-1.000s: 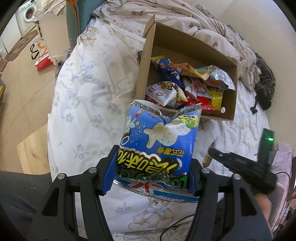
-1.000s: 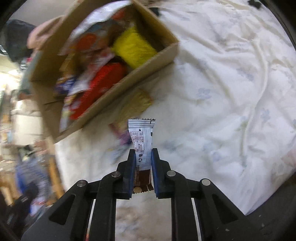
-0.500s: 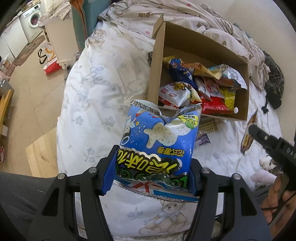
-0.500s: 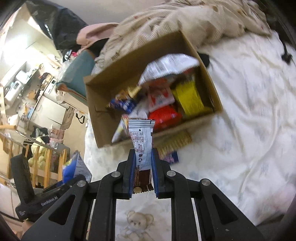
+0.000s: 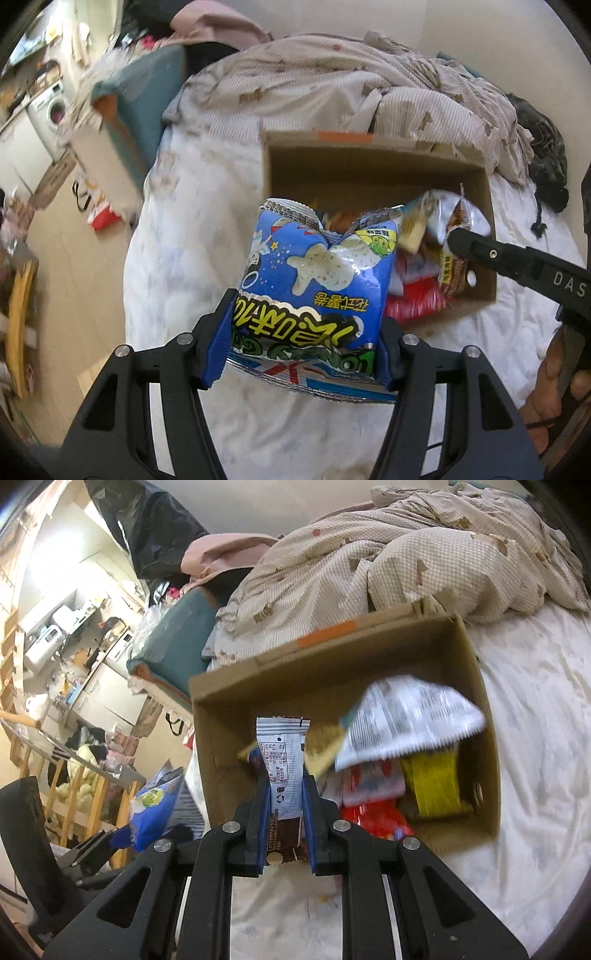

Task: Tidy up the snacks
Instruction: 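Carry both packets over the box and open both tools to drop them, then lower the right tool to the bed and grasp the yellow wafer bar, then grasp the white-and-blue bar with the left tool while the right tool holds the wafer bar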

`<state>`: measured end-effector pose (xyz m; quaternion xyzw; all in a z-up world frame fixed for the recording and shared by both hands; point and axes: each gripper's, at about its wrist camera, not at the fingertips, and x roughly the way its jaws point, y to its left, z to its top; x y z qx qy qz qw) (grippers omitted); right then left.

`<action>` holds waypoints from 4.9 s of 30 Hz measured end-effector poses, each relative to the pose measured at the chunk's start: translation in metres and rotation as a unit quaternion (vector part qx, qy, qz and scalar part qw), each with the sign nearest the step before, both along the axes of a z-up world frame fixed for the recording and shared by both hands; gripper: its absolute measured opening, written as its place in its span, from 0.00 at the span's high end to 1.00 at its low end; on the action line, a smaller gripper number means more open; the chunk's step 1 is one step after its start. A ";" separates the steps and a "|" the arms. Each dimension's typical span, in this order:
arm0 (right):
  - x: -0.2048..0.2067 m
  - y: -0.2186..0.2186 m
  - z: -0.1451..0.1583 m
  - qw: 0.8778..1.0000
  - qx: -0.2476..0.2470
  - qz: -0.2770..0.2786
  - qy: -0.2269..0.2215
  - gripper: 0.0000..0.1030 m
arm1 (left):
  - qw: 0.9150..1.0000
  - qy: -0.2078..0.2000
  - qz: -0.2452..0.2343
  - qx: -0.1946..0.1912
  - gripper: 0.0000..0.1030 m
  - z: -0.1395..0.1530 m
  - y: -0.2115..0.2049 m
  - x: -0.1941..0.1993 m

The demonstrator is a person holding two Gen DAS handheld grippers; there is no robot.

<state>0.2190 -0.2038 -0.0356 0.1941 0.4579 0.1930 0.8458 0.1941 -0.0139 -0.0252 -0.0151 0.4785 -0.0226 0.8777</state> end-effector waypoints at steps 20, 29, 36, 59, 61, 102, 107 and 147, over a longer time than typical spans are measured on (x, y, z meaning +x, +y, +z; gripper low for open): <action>0.061 0.009 -0.018 0.999 0.047 0.006 0.009 0.83 | 1.000 -0.030 -0.001 -0.007 0.42 -0.016 -0.010 0.043; 0.059 -0.002 -0.014 0.998 0.055 -0.007 -0.003 0.64 | 0.999 -0.038 -0.020 -0.022 0.29 -0.009 -0.016 0.040; 0.051 -0.008 -0.010 0.998 0.064 -0.018 -0.018 0.33 | 0.998 -0.051 -0.016 -0.035 0.10 -0.002 -0.014 0.034; -0.044 -0.044 0.002 0.999 -0.014 -0.051 -0.008 0.33 | 0.996 -0.091 -0.009 -0.023 0.10 0.028 0.012 -0.013; -0.056 -0.048 -0.001 0.998 -0.009 -0.059 0.000 0.33 | 0.996 -0.092 -0.010 -0.019 0.10 0.030 0.013 -0.018; -0.038 0.016 -0.151 0.937 -0.161 -0.245 0.189 0.25 | 0.997 -0.005 0.041 -0.070 0.10 0.010 0.045 -0.080; -0.037 0.028 -0.155 0.936 -0.202 -0.227 0.180 0.36 | 0.994 0.014 0.045 -0.098 0.10 0.007 0.047 -0.075; -0.125 -0.072 -0.055 0.989 -0.016 -0.095 0.116 0.88 | 0.963 0.217 -0.158 0.023 0.41 -0.142 -0.093 -0.085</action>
